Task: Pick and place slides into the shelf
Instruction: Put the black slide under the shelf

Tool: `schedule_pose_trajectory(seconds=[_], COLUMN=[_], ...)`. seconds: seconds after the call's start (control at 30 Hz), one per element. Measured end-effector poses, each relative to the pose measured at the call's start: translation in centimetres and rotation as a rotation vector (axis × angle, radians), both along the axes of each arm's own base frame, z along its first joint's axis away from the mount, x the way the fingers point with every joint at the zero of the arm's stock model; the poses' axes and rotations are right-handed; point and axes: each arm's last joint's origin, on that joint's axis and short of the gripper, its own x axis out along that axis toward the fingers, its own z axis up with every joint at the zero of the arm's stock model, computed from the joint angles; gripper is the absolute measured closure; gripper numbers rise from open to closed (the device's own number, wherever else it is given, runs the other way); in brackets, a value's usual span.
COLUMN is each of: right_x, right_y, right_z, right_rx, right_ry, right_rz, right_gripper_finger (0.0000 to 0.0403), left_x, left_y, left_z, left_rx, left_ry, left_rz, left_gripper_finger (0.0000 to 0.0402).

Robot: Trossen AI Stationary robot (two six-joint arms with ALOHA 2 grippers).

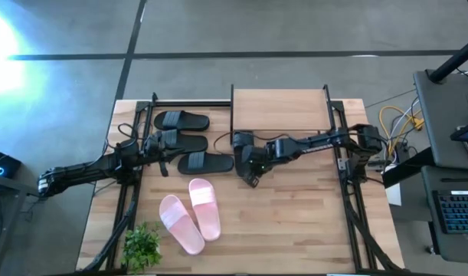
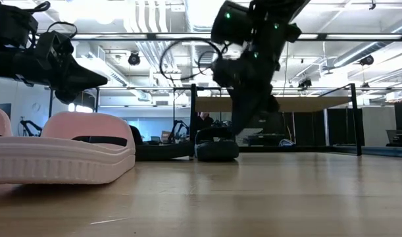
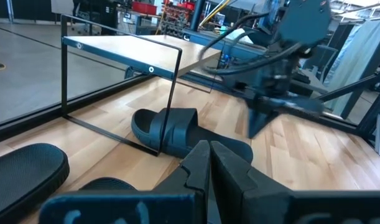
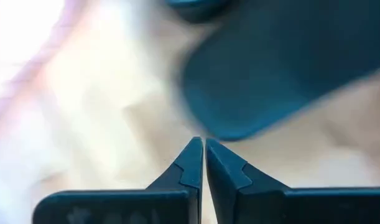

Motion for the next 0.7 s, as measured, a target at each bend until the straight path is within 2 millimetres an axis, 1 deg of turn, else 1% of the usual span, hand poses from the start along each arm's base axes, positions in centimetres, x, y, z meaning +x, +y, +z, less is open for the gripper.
schedule_pose_trajectory(seconds=[0.1, 0.17, 0.23, 0.3, 0.47, 0.6, 0.7], right_x=[1.1, 2.0, 2.8, 3.7, 5.3, 6.2, 6.4], right_y=[0.6, 0.7, 0.6, 0.2, -0.6, -1.7, -2.5], right_z=[0.7, 1.2, 1.8, 2.6, 4.6, 4.6, 3.9], right_rx=[0.118, 0.152, 0.172, 0.181, 0.175, 0.21, 0.25], right_ry=[-0.105, -0.177, -0.241, -0.305, -0.42, -0.445, -0.415], right_rz=[0.063, 0.038, 0.007, -0.019, -0.076, -0.181, -0.265], right_gripper_finger=[0.039, 0.0385, 0.0372, 0.035, 0.0273, 0.0219, 0.0194], left_x=[0.0, 0.0, 0.0, 0.0, 0.0, 0.0, 0.0], left_y=[0.0, 0.0, 0.0, 0.0, 0.0, 0.0, 0.0], left_z=[0.0, 0.0, 0.0, 0.0, 0.0, 0.0, 0.0], left_rx=[0.0, 0.0, 0.0, 0.0, 0.0, 0.0, -0.001], left_ry=[0.0, 0.0, 0.0, 0.001, 0.002, 0.001, 0.004], left_rz=[0.0, 0.0, 0.0, 0.0, 0.0, 0.0, 0.0], left_gripper_finger=[0.0402, 0.0402, 0.0402, 0.0402, 0.0402, 0.0402, 0.0402])
